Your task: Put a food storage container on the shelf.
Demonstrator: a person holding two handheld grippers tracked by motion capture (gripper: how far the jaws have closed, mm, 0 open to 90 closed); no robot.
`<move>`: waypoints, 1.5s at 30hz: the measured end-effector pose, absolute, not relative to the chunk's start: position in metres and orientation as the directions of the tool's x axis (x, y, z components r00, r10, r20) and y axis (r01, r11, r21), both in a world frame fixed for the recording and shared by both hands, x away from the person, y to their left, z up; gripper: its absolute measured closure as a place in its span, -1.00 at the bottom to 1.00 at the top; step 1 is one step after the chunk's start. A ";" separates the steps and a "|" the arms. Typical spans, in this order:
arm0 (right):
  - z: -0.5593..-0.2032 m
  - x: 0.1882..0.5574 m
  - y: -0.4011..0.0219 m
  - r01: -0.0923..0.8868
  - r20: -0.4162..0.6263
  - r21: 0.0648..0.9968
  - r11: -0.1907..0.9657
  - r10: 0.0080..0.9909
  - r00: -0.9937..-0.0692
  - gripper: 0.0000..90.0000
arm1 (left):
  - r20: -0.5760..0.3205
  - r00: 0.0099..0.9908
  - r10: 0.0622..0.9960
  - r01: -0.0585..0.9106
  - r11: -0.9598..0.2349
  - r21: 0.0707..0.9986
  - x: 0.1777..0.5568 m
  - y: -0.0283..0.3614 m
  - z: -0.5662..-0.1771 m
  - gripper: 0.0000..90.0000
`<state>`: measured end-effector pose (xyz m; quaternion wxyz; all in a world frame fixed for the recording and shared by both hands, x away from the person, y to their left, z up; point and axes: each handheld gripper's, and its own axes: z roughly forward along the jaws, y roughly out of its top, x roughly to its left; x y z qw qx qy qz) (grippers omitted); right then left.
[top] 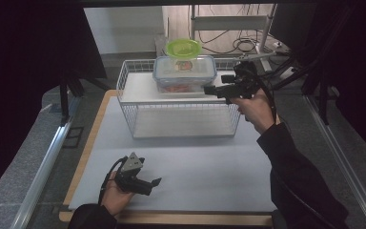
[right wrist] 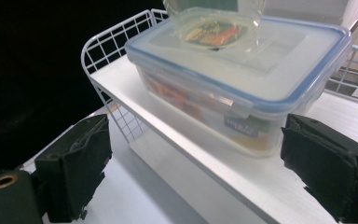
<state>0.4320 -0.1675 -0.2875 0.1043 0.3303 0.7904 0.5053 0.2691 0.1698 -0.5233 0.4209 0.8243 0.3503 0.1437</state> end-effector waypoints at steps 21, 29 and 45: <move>-0.315 0.401 -0.169 0.353 0.094 0.880 0.317 0.613 -0.784 -0.86 | -0.081 0.729 0.680 0.445 -0.381 0.810 0.269 0.170 -0.523 -0.98; -0.327 0.392 -0.169 0.335 0.070 0.880 0.337 0.605 -0.793 -0.86 | -0.075 0.729 0.680 0.446 -0.389 0.806 0.269 0.170 -0.523 -0.97; -0.353 0.378 -0.179 0.317 0.028 0.874 0.367 0.614 -0.789 -0.87 | -0.072 0.728 0.682 0.445 -0.391 0.805 0.269 0.169 -0.524 -0.97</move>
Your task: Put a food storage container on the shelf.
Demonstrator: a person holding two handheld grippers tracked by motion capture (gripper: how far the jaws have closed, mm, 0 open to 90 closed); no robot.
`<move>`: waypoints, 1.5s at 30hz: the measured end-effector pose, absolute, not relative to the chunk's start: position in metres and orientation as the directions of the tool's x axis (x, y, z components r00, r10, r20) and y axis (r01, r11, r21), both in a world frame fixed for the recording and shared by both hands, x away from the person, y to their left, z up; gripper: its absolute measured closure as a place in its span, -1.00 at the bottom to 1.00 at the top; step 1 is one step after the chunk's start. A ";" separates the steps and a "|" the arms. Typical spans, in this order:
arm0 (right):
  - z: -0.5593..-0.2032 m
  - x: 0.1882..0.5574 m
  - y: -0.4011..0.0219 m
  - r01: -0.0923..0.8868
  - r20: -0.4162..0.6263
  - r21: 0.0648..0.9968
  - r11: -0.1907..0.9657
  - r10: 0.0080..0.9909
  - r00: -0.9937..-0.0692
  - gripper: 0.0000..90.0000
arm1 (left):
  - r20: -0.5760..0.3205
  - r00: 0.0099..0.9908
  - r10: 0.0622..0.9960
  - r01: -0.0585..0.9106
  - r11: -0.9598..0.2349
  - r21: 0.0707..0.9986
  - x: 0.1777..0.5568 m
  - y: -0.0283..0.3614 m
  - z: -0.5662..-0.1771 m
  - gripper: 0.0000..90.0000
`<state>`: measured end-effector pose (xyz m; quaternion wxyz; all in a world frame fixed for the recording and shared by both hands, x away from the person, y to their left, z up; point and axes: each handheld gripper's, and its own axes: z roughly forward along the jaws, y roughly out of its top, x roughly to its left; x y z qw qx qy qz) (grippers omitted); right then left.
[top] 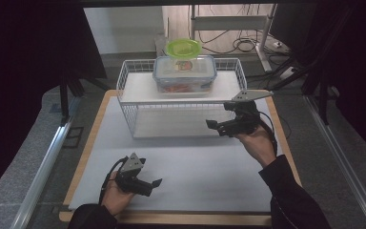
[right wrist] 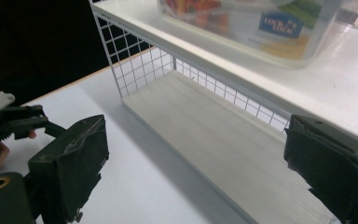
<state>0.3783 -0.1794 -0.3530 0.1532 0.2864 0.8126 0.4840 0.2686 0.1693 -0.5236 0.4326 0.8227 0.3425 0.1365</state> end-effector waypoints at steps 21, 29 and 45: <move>-0.399 0.358 -0.194 0.309 -0.023 0.855 0.417 0.625 -0.780 -0.91 | -0.065 0.728 0.682 0.446 -0.400 0.800 0.269 0.169 -0.524 -0.97; -0.414 0.350 -0.203 0.336 0.000 0.850 0.406 0.637 -0.771 -0.91 | -0.063 0.726 0.685 0.444 -0.397 0.803 0.269 0.169 -0.524 -0.98; -0.446 0.334 -0.218 0.377 -0.012 0.821 0.430 0.672 -0.741 -1.00 | -0.059 0.723 0.688 0.445 -0.399 0.802 0.269 0.169 -0.524 -0.98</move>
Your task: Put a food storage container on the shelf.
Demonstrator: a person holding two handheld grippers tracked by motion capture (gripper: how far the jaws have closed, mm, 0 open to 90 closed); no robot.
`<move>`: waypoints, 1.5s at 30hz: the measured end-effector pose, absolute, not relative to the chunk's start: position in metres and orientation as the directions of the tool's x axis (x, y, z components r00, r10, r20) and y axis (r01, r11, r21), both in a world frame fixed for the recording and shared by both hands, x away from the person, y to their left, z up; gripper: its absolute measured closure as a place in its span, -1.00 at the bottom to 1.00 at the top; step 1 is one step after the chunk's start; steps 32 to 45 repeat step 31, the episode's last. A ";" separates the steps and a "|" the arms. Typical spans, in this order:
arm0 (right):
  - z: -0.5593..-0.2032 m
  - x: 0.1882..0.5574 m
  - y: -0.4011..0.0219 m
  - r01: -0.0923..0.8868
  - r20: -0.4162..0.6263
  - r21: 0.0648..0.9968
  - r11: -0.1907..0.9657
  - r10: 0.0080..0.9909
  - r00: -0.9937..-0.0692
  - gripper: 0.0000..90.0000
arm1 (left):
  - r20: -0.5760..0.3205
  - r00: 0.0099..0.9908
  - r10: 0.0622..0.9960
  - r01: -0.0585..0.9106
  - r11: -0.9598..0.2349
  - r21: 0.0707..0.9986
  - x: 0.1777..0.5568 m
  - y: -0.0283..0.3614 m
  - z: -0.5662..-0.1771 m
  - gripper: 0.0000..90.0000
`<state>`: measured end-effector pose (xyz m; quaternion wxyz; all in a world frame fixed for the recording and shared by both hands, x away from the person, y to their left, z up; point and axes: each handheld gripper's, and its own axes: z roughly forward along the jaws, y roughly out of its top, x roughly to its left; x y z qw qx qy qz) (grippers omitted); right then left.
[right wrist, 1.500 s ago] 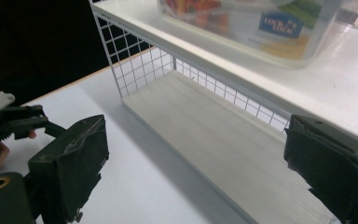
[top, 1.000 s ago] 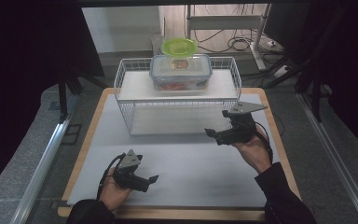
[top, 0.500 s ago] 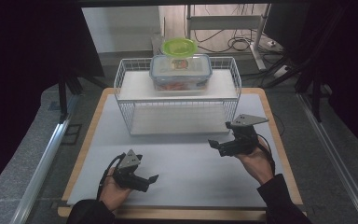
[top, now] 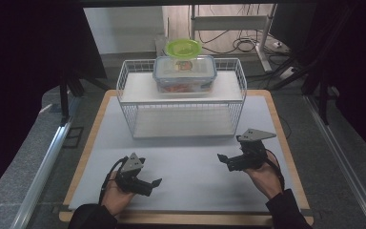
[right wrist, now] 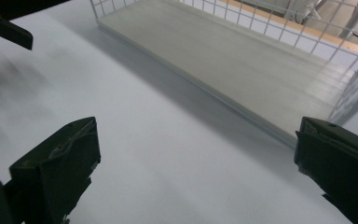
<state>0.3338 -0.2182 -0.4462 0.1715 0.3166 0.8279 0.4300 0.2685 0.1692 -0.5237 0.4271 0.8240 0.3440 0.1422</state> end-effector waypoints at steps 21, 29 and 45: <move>-0.496 0.307 -0.233 0.442 -0.022 0.755 0.484 0.693 -0.721 -1.00 | -0.038 0.725 0.688 0.445 -0.425 0.788 0.269 0.166 -0.526 -0.98; -0.507 0.305 -0.232 0.459 -0.036 0.719 0.522 0.688 -0.725 -1.00 | -0.031 0.725 0.688 0.444 -0.432 0.785 0.269 0.166 -0.527 -0.98; -0.507 0.306 -0.232 0.459 -0.037 0.718 0.523 0.688 -0.725 -1.00 | -0.032 0.724 0.689 0.445 -0.431 0.785 0.269 0.166 -0.527 -0.98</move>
